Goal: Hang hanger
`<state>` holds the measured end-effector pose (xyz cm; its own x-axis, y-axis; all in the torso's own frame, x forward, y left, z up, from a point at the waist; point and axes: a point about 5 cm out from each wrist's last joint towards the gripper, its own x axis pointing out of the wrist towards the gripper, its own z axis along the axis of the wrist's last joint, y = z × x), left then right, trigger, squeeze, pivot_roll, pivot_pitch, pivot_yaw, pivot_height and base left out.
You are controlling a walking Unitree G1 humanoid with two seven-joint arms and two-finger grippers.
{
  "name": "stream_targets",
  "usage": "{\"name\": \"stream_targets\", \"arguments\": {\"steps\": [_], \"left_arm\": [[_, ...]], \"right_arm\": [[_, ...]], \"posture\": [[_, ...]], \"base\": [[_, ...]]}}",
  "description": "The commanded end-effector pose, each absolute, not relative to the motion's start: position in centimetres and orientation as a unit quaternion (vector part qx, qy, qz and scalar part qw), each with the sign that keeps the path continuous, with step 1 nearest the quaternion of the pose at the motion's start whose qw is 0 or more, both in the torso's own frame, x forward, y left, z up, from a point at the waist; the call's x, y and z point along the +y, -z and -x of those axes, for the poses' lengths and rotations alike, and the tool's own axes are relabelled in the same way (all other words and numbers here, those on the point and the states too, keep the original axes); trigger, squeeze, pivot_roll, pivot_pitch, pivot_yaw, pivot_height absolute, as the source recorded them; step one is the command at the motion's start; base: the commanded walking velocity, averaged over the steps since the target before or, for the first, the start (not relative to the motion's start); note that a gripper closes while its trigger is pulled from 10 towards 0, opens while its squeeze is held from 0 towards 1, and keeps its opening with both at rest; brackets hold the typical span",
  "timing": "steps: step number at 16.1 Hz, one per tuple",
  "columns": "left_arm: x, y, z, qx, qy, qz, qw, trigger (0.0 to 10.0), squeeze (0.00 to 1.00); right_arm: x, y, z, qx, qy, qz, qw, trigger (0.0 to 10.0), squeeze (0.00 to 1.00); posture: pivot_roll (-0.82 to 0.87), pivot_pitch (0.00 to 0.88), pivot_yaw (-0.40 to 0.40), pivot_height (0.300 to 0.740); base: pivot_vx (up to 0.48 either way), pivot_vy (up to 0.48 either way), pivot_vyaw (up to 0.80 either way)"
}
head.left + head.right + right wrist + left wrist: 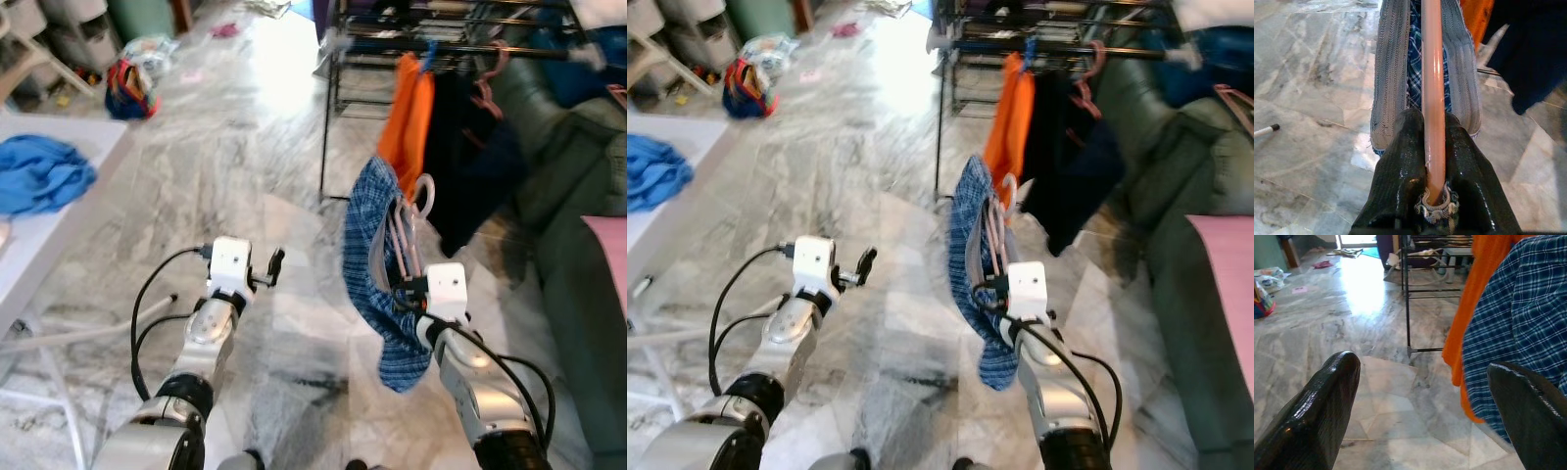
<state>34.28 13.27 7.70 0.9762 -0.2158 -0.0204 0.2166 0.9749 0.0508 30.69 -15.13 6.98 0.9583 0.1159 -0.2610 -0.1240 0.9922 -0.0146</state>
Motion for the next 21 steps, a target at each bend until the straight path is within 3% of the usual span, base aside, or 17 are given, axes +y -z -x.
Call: {"name": "stream_targets", "arguments": {"steps": [1,13,21], "left_arm": [[13.3,-7.8,-34.5,0.01,0.108,-0.018,0.994,10.0,0.0],[12.0,-7.6,-34.3,0.018,0.13,-0.006,0.991,10.0,0.0],[11.6,-7.5,-34.4,0.026,0.137,-0.006,0.99,10.0,0.0]], "right_arm": [[-14.8,-7.9,-31.0,0.11,-0.062,0.016,0.992,10.0,0.0],[-15.4,-7.6,-31.0,0.116,-0.032,-0.003,0.993,10.0,0.0],[-14.9,-7.4,-31.1,0.121,-0.044,-0.003,0.992,10.0,0.0]], "posture": [[-0.07,0.11,-0.009,0.74],[-0.09,0.088,-0.008,0.74],[-0.1,0.074,-0.008,0.74]], "base": [[0.431,0.0,0.0],[0.431,0.0,0.0],[0.373,0.3,0.0]]}}
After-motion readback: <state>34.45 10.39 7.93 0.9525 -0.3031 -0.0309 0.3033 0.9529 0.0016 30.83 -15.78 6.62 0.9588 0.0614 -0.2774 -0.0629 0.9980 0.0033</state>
